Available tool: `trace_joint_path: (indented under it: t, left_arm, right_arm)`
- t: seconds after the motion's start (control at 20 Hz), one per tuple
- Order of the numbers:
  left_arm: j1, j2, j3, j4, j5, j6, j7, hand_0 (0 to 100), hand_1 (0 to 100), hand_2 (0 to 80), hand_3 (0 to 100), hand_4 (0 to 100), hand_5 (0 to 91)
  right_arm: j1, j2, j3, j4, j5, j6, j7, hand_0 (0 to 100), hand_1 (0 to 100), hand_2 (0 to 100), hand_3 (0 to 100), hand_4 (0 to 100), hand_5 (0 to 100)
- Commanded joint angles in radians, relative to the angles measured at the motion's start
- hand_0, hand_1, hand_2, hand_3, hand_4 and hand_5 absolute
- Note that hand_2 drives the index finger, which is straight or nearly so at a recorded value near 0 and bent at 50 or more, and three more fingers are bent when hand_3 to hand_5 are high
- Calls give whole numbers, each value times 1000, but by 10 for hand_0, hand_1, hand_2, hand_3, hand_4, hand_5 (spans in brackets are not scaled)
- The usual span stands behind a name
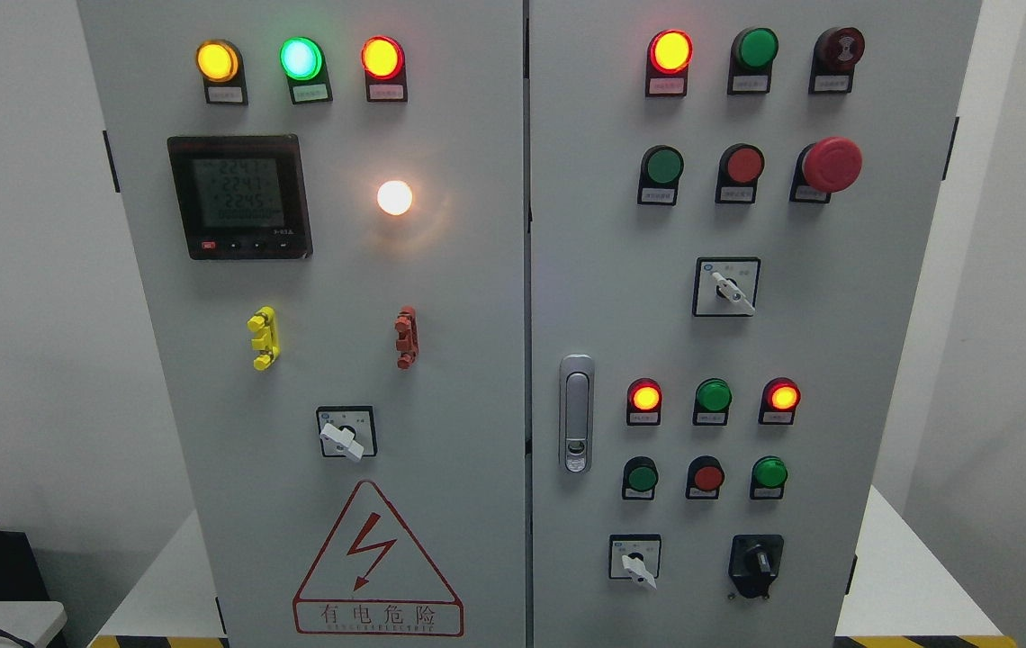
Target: Turn on light switch 1
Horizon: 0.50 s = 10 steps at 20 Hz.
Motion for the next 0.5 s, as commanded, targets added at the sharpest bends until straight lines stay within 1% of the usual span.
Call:
trace_joint_path:
  t: [0.0, 0.1, 0.2, 0.3, 0.45]
  left_arm:
    - [23, 80, 3, 579, -8, 99, -66, 481, 0, 0, 0, 114, 138]
    - [21, 97, -111, 624, -1, 125, -80, 487, 3, 0, 0, 66, 117]
    - [8, 117, -215, 682, -2, 164, -109, 492, 8, 0, 0, 0, 114]
    - [-38, 117, -326, 713, 2, 223, -132, 496, 6, 0, 0, 0, 120]
    - [-109, 110, -450, 742, -8, 294, -120, 507, 0, 0, 0, 0, 121]
  right_arm:
    - [0, 0, 0, 0, -18, 1, 0, 120, 389, 0, 0, 0, 0]
    - [0, 0, 0, 0, -17, 1, 0, 120, 389, 0, 0, 0, 0]
    - [0, 0, 0, 0, -17, 1, 0, 120, 389, 0, 0, 0, 0]
    - [0, 0, 0, 0, -17, 1, 0, 120, 389, 0, 0, 0, 0]
    - [0, 0, 0, 0, -17, 1, 0, 120, 389, 0, 0, 0, 0]
